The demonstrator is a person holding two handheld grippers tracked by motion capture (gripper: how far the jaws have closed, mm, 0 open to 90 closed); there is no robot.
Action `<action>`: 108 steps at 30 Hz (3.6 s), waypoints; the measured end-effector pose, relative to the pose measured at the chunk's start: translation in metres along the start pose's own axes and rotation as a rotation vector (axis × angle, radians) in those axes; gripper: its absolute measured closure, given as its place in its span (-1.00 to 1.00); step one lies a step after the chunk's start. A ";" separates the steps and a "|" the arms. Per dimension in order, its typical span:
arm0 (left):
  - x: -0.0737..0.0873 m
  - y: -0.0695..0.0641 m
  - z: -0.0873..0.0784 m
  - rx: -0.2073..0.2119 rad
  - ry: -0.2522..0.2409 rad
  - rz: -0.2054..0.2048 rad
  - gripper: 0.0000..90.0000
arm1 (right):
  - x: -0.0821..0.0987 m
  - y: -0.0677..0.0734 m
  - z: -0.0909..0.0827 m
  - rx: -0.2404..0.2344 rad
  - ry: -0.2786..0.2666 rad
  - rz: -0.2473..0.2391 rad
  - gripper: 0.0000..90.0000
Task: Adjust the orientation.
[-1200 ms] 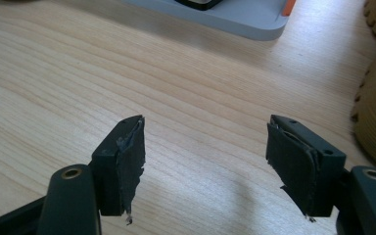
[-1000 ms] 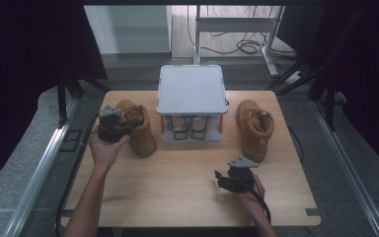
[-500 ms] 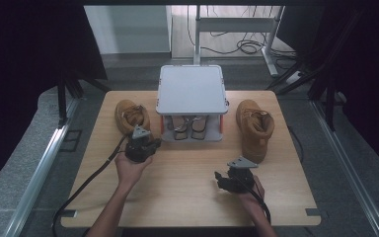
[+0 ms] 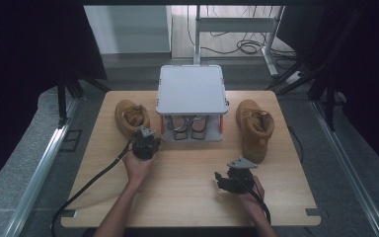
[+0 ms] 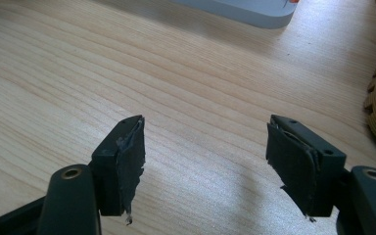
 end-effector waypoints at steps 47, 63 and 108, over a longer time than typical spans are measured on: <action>0.045 0.047 -0.059 0.020 -0.004 -0.086 1.00 | 0.003 -0.003 0.000 0.016 0.005 -0.004 -0.31; 0.060 0.082 -0.087 0.024 -0.020 -0.188 0.99 | 0.003 -0.004 -0.001 0.015 0.003 0.001 -0.31; 0.066 0.037 -0.098 0.181 -0.024 -0.087 -0.04 | -0.006 -0.020 0.004 0.031 -0.038 0.062 -0.08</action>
Point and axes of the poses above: each handheld gripper's, and its own axes: z roughly forward along the jaws, x roughly out of its underside, y roughly to its left, the point moved 6 cm from there along z, roughly forward along the jaws, and after that the axes turned 9 degrees about x, right-handed, at the moved point
